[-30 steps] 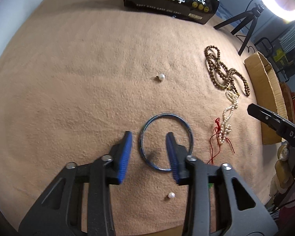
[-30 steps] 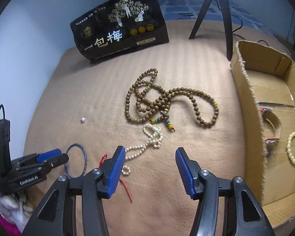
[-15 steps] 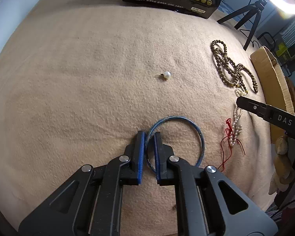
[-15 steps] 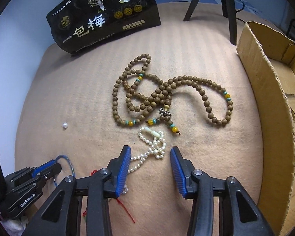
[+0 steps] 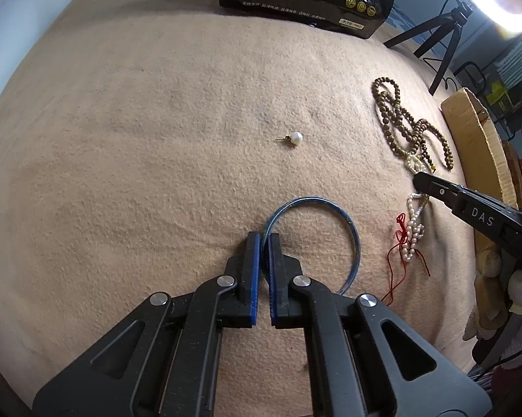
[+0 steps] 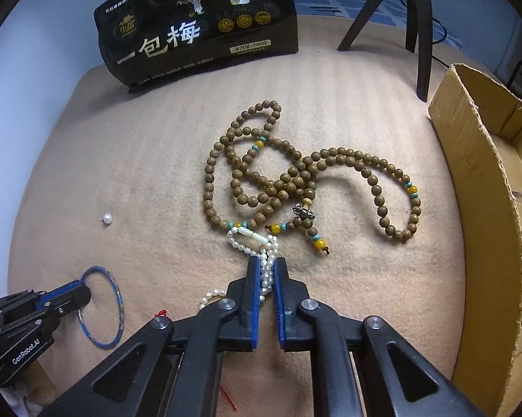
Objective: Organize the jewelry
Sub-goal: 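Carry the bangle and pearl necklace into the box while both tools open to release them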
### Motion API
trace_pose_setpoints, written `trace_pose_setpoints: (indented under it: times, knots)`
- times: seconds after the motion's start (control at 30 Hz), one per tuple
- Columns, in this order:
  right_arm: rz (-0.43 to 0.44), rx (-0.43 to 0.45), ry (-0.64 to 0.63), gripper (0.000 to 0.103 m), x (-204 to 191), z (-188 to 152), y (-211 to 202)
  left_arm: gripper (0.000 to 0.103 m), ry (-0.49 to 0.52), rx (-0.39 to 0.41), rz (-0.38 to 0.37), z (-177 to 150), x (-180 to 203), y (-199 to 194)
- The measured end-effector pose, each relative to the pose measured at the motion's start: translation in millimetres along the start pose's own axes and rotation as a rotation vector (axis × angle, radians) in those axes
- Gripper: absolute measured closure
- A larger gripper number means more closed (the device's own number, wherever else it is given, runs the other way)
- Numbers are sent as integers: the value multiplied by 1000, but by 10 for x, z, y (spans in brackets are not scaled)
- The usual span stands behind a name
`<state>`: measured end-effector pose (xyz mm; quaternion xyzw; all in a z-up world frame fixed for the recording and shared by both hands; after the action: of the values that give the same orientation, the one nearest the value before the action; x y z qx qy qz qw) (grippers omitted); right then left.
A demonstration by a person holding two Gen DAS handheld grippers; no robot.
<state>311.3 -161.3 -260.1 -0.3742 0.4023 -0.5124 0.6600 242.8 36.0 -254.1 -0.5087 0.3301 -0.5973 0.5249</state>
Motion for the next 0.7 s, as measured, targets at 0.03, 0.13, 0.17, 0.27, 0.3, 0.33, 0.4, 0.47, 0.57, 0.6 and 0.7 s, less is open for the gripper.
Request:
trace_pose_setpoints:
  times: [0.03, 0.13, 0.17, 0.27, 0.3, 0.33, 0.4, 0.47, 0.57, 0.6, 0.7]
  knots:
    - [6, 4, 1, 98, 3, -1, -25, 101, -1, 3, -2, -1, 2, -14]
    - [27, 26, 1, 98, 7, 7, -134, 101, -8, 22, -14, 11, 36, -86]
    - [32, 35, -1, 98, 14, -1, -183, 101, -7, 28, -18, 13, 44, -114]
    - [44, 64, -14, 99, -7, 13, -323, 101, -2, 48, -34, 20, 92, -228]
    - [49, 71, -16, 98, -22, 11, -367, 101, 2, 55, -39, 22, 119, -263]
    - [52, 80, -19, 98, -30, 14, -408, 102, 6, 63, -45, 21, 149, -302]
    - [62, 101, -28, 99, -46, 17, -515, 102, 14, 75, -55, 18, 211, -362]
    - [64, 117, -38, 99, -50, 15, -594, 102, 23, 91, -64, 19, 274, -433]
    - [67, 142, -50, 99, -50, 10, -730, 102, 30, 113, -85, 27, 366, -540]
    - [70, 150, -51, 99, -39, 8, -773, 102, 32, 119, -89, 28, 387, -565]
    - [72, 176, -56, 99, -18, 6, -904, 102, 37, 140, -108, 39, 464, -667]
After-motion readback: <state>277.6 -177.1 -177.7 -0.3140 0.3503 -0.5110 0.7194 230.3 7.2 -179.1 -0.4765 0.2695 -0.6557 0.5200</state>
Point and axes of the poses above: each gripper's, at about its wrist camera, not at the fingertips, and y roughly the way its jaws point, x to its right, z to its top, the point moved 5 cm from there along y, roughly the way its jaws point, and after that the axes turned 6 degrees about -y, right-handed, at the moved point
